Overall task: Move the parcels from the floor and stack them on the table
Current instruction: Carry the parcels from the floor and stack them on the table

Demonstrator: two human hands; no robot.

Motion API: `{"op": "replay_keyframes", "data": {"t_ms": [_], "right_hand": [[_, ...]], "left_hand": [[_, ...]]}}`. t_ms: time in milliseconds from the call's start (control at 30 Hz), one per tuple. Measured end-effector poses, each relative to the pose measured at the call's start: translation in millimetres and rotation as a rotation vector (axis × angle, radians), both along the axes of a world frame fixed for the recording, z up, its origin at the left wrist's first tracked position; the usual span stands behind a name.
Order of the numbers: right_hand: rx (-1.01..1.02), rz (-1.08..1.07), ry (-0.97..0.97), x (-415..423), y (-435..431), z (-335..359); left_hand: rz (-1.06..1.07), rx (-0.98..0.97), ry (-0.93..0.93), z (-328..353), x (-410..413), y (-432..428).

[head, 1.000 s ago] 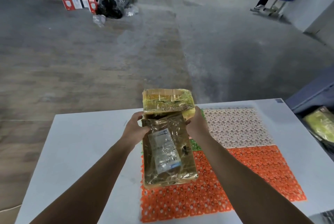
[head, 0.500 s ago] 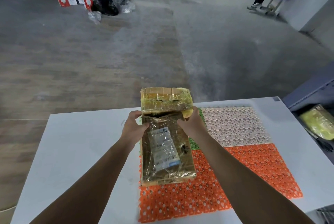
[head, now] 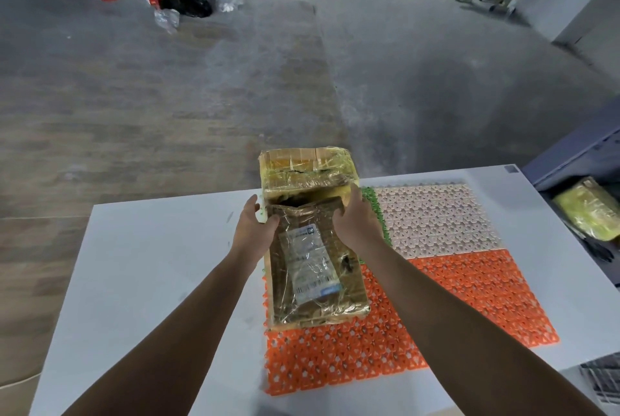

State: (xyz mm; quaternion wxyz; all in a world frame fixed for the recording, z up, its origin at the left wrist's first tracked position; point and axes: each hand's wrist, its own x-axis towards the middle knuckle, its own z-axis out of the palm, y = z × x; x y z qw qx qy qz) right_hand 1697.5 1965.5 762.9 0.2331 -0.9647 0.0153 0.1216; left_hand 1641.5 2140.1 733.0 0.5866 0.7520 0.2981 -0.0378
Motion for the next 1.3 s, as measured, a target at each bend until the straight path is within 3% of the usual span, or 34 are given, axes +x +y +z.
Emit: {"op": "replay_keyframes", "data": {"t_ms": [200, 533, 933, 1133, 1300], "right_hand": [[-0.001, 0.015, 0.101, -1.4, -8.5, -8.0], [0.029, -0.007, 0.059, -8.4, -1.4, -7.1], [-0.046, -0.002, -0.089, -38.0, 0.3, 11.8], [-0.017, 0.103, -0.121, -63.2, -1.5, 30.2], [0.158, 0.243, -0.082, -94.7, -1.3, 40.9]], "left_hand": [[-0.057, -0.116, 0.161, 6.2, -1.8, 4.3], [-0.064, -0.109, 0.076, 13.6, -11.9, 5.0], [-0.017, -0.127, 0.128, 23.8, -34.0, 9.1], [0.036, -0.102, 0.062, 42.3, -62.1, -1.6], [0.157, -0.101, 0.023, 60.2, -96.2, -13.7]]}}
